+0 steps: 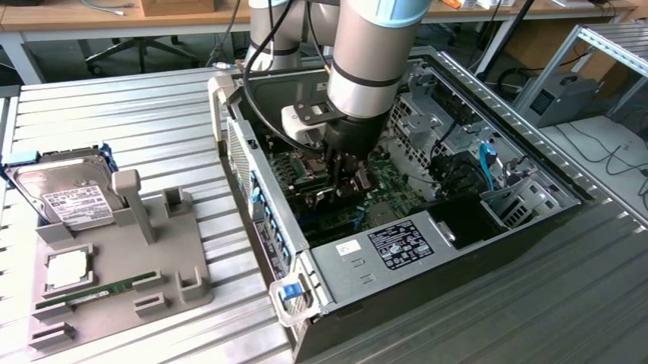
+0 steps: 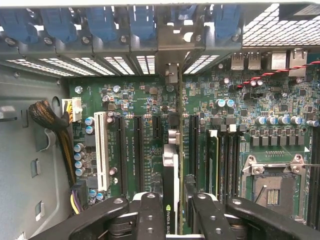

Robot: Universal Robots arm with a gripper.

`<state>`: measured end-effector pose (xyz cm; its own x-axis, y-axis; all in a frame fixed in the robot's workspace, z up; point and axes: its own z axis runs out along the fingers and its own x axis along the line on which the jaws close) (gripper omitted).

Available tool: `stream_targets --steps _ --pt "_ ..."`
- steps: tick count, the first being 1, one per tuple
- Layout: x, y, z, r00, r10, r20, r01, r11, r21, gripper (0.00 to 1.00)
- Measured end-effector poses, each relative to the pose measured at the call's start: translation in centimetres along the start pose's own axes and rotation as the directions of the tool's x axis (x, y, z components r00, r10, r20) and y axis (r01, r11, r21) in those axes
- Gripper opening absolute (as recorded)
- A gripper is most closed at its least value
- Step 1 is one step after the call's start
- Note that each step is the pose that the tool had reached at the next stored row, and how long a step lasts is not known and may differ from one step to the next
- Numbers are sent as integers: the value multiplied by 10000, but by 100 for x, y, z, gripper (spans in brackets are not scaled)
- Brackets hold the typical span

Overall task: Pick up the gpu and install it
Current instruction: 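Insert the gpu into the slot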

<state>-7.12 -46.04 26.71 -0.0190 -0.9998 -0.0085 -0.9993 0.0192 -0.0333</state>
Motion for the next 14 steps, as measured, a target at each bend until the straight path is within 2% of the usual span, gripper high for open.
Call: stream_targets --steps 14 --pt "0 1 26 10000 0 0 0 10000 0 27"
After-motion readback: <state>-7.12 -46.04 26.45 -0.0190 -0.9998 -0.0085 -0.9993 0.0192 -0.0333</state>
